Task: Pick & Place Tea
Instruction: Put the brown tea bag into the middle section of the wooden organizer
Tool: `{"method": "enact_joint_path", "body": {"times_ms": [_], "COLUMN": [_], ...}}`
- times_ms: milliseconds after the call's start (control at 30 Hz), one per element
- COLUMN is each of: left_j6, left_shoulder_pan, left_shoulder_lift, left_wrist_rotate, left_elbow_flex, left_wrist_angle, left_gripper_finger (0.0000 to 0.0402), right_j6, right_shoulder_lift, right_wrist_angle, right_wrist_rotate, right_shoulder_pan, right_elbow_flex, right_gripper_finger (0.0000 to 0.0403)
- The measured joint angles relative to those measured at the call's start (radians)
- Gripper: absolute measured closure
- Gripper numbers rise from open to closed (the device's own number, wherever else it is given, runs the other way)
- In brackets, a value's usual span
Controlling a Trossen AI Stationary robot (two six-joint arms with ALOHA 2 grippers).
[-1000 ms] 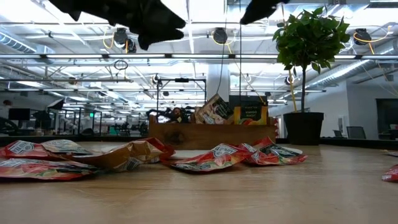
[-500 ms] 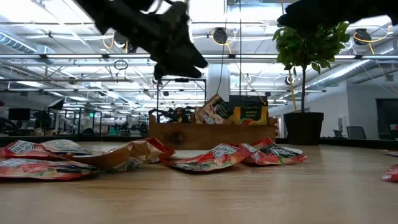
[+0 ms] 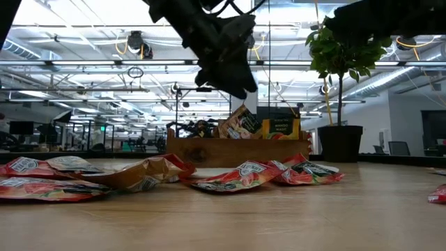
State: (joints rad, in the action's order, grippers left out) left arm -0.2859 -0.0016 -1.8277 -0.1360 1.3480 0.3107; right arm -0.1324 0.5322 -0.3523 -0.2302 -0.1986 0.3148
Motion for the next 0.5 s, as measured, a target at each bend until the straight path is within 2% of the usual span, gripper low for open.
{"method": "enact_joint_path", "body": {"times_ms": [267, 500], "left_j6": [-0.073, -0.064], "left_shoulder_pan": [0.05, 0.048], "left_shoulder_lift": [-0.003, -0.027], "left_wrist_rotate": [-0.007, 0.008], "left_elbow_flex": [0.0, -0.005], "left_wrist_angle": [0.113, 0.099], "left_gripper_finger": [0.022, 0.022], "right_j6": [0.007, 0.008], "right_shoulder_lift": [-0.068, -0.07], "right_wrist_angle": [0.006, 0.005], "right_wrist_rotate": [0.087, 0.104], "right_shoulder_pan": [0.0, 0.0], "right_elbow_flex": [-0.022, -0.022], "right_gripper_finger": [0.0231, 0.0231]}}
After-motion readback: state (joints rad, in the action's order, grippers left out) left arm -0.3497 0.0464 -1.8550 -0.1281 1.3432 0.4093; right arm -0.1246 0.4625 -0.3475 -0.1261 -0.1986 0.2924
